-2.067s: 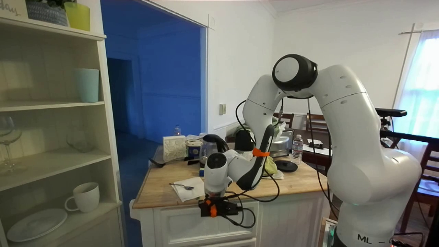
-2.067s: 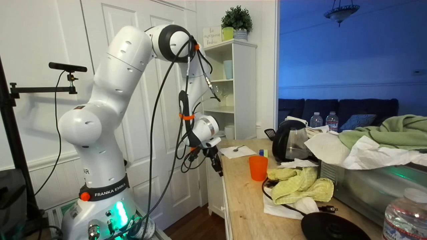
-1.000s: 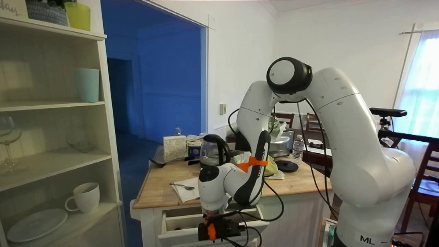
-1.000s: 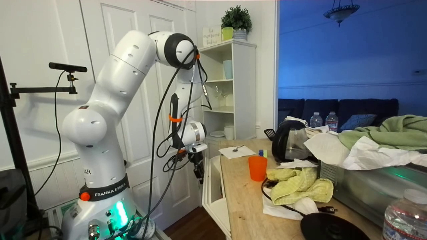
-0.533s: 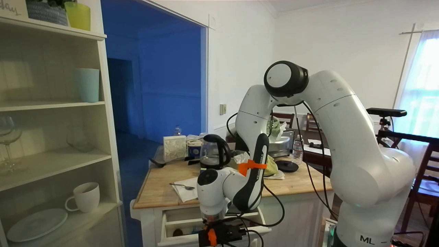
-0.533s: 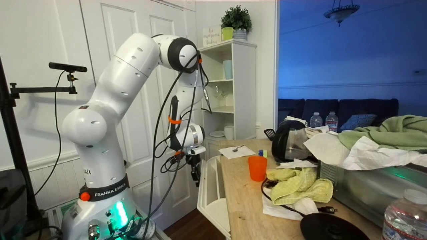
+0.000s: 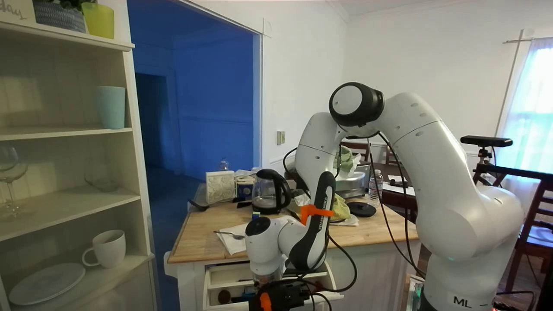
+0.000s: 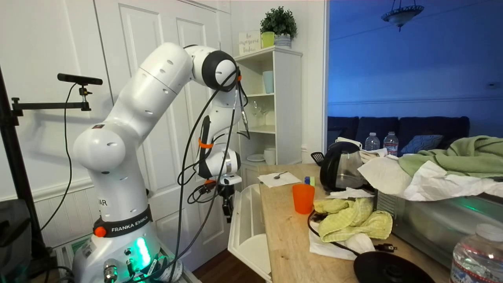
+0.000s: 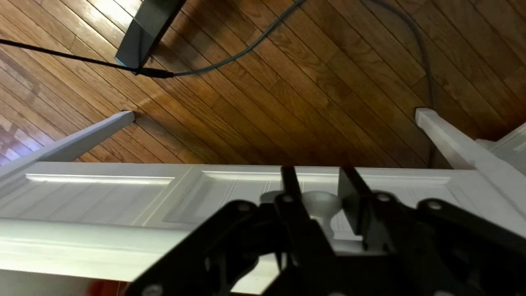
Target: Open the drawer
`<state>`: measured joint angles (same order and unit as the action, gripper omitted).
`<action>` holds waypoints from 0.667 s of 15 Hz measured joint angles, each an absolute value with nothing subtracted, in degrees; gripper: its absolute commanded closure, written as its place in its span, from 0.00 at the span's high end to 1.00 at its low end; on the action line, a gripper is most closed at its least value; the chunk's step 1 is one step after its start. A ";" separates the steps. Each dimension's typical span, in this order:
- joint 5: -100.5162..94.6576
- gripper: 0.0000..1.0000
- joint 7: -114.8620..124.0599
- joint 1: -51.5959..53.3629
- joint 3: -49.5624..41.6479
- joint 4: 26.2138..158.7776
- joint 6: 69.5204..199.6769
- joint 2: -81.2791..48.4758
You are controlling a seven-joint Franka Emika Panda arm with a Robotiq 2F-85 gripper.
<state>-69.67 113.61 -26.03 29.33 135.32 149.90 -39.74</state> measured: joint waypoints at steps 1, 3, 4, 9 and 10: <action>-68.43 0.12 112.77 -26.09 29.42 135.27 149.86 -39.82; -65.09 0.12 111.28 -26.15 29.64 136.70 148.08 -40.66; -63.68 0.54 110.90 -26.22 29.63 137.97 146.79 -41.35; -59.47 0.69 109.07 -26.96 29.68 141.02 143.42 -44.49; -58.67 0.76 108.37 -27.26 29.84 141.09 143.16 -44.79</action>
